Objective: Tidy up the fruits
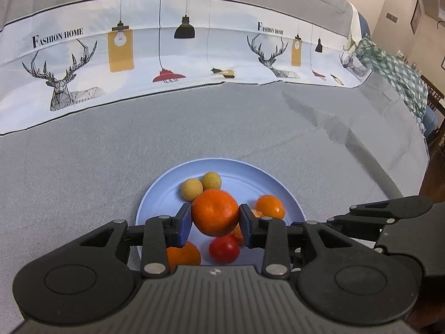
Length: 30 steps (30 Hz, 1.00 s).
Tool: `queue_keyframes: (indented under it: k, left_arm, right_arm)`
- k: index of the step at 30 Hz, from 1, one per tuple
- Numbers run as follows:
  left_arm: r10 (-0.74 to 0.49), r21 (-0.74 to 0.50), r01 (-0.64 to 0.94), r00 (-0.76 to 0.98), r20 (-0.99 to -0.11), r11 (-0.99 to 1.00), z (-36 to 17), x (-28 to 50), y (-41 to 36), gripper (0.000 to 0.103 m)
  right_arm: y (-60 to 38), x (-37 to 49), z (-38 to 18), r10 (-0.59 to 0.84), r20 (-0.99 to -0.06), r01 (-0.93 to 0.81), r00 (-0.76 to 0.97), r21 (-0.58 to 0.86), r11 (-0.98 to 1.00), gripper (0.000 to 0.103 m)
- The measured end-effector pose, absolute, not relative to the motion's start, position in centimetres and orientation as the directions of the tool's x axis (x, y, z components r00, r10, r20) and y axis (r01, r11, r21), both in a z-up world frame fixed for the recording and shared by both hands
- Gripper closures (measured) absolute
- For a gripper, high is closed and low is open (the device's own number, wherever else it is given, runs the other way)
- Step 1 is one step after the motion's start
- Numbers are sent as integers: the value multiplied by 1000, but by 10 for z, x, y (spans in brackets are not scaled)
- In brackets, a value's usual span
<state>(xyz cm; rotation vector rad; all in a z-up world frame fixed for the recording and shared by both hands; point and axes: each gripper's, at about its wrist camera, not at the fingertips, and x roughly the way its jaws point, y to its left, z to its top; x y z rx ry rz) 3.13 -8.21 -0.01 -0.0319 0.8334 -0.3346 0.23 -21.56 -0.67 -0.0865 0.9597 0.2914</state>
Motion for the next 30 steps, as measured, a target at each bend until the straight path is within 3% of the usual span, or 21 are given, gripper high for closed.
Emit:
queue_keyframes:
  k: [1, 4, 9, 14, 18, 21, 24, 25, 30]
  left_arm:
    - [-307, -162, 279, 625, -717, 947, 1, 31, -81, 55]
    - [-315, -173, 277, 632, -708, 945, 3, 30, -80, 49]
    - [-314, -174, 270, 662, -681, 947, 11, 22, -75, 31]
    - [-262, -129, 234, 724, -638, 964, 27, 1, -63, 18]
    - [-181, -69, 176, 767, -616, 982, 37, -20, -55, 17]
    - [-165, -106, 127, 744, -647, 986, 41, -36, -48, 16]
    - [-135, -112, 79, 715, -686, 991, 39, -53, -47, 6]
    - [-134, -118, 71, 704, -698, 990, 37, -58, -47, 0]
    - [-96, -73, 63, 671, -735, 995, 27, -68, -56, 0]
  right_arm:
    - [-216, 3, -7, 205, -816, -281, 540, 55, 958, 73]
    - [-216, 2, -5, 188, -814, -262, 550, 46, 964, 50]
    - [-218, -1, 2, 187, -805, -245, 563, 54, 968, 34]
    - [-228, -11, 16, 164, -774, -195, 612, 54, 979, 7]
    - [-245, -25, 28, 109, -739, -105, 665, 52, 993, 1]
    - [-260, -39, 32, 49, -744, 10, 667, 74, 997, 1]
    - [-270, -53, 32, 29, -770, 101, 637, 120, 988, 1]
    - [-271, -56, 30, 34, -778, 111, 628, 132, 985, 1]
    - [-264, -62, 22, 29, -796, 93, 605, 107, 990, 1]
